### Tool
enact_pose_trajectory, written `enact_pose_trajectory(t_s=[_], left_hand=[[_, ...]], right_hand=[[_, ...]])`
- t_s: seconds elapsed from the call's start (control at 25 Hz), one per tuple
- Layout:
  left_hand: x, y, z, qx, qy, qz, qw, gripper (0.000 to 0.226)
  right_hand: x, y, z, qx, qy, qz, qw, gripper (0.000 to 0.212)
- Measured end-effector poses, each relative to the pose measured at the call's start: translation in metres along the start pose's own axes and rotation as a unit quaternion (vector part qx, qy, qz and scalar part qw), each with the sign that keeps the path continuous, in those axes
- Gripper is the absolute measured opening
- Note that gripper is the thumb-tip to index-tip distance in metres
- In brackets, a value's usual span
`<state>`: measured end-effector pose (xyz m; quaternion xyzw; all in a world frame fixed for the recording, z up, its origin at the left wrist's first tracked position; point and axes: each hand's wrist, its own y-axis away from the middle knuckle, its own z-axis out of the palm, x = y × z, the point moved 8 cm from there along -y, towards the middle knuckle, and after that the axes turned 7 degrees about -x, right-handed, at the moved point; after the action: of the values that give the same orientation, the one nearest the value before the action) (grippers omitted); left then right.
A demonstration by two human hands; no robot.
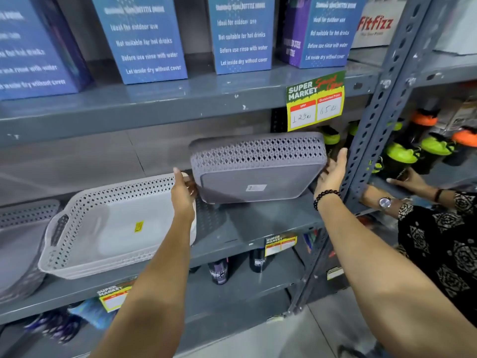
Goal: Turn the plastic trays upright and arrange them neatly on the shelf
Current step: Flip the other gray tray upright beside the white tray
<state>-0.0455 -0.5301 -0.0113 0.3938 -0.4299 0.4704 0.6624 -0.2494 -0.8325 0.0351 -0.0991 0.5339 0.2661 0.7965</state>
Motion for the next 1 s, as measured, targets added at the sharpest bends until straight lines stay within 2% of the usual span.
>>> enact_pose_trajectory(t_s=[0.08, 0.16, 0.2, 0.24, 0.32, 0.44, 0.52, 0.64, 0.84, 0.92, 1.0], left_hand=[[0.003, -0.001, 0.004, -0.024, -0.074, -0.031, 0.996, 0.058], [0.002, -0.001, 0.006, -0.036, -0.140, -0.077, 0.987, 0.063], [0.001, -0.004, 0.005, -0.029, -0.175, -0.090, 0.980, 0.055], [0.003, -0.004, 0.004, -0.019, -0.213, -0.098, 0.972, 0.041], [0.010, -0.003, 0.004, 0.007, -0.342, -0.101, 0.934, 0.019], [0.025, 0.011, 0.014, 0.038, -0.543, -0.047, 0.838, 0.020], [0.025, 0.018, 0.016, 0.051, -0.580, -0.029, 0.813, 0.014], [0.015, 0.024, 0.020, 0.039, -0.610, -0.026, 0.791, 0.020], [0.011, 0.022, 0.026, 0.032, -0.678, -0.012, 0.734, 0.027], [0.011, 0.020, 0.025, 0.034, -0.682, -0.011, 0.730, 0.027], [0.011, 0.019, 0.023, 0.031, -0.667, -0.009, 0.744, 0.023]], right_hand=[[-0.001, -0.006, 0.000, -0.016, -0.003, -0.001, 1.000, 0.082], [0.008, -0.008, -0.002, -0.021, 0.071, 0.044, 0.996, 0.100], [0.015, -0.012, -0.010, -0.005, 0.125, 0.063, 0.990, 0.103], [0.024, -0.014, -0.018, 0.012, 0.168, 0.088, 0.982, 0.100], [0.043, -0.018, -0.030, 0.034, 0.240, 0.125, 0.962, 0.076], [0.056, -0.023, -0.038, 0.049, 0.331, 0.124, 0.934, 0.044], [0.060, -0.027, -0.041, 0.046, 0.370, 0.109, 0.921, 0.037], [0.062, -0.034, -0.041, 0.026, 0.427, 0.093, 0.899, 0.034], [0.065, -0.044, -0.043, 0.027, 0.461, 0.093, 0.882, 0.034], [0.067, -0.043, -0.042, 0.024, 0.479, 0.100, 0.872, 0.035], [0.063, -0.039, -0.036, 0.035, 0.507, 0.084, 0.857, 0.035]])
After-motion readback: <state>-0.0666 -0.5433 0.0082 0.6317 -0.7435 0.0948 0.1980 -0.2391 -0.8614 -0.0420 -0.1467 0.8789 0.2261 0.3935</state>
